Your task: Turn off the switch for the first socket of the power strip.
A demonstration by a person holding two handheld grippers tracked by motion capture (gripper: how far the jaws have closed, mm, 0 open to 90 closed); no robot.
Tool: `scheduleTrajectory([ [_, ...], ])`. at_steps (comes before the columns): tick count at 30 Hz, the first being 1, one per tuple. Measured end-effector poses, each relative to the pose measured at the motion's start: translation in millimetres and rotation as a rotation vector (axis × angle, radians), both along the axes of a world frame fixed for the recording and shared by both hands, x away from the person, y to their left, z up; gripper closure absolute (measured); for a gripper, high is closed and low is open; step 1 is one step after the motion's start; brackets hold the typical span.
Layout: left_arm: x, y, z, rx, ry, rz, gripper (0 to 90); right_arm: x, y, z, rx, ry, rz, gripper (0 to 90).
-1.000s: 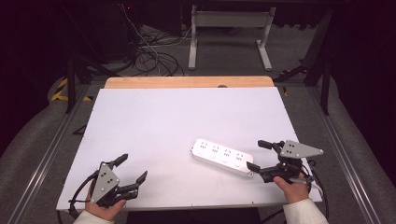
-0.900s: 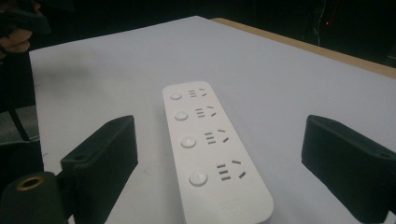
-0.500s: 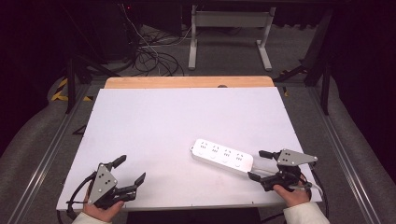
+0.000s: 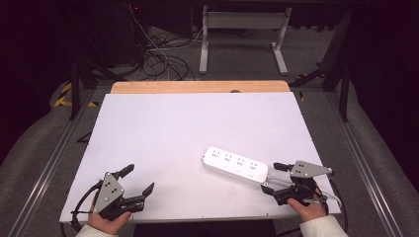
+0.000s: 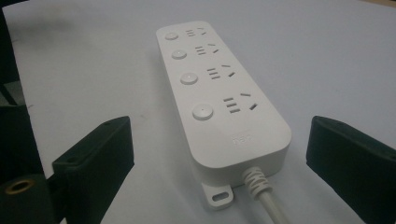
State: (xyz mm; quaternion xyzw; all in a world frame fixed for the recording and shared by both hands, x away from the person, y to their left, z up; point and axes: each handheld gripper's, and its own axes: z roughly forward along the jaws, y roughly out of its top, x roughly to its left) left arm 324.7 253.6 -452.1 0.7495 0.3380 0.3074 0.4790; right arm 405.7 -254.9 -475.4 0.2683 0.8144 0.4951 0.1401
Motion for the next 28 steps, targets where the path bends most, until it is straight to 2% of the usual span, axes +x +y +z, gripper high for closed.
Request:
scheduleTrajectory([
  [5, 0.9, 1.3, 0.3, -0.012, 0.001, -0.001, 18.3, -1.8, -0.8, 2.6, -0.003, -0.032, -0.001, 8.5],
  [11, 0.2, 0.7, 0.7, 0.006, -0.012, -0.003, 18.0, -3.8, -2.1, 4.9, 0.004, -0.054, -0.001, 8.7],
  [28, 1.1, 0.7, 0.0, 0.014, -0.020, 0.008, 17.1, -4.1, -2.5, 5.6, -0.001, -0.064, -0.001, 8.7],
])
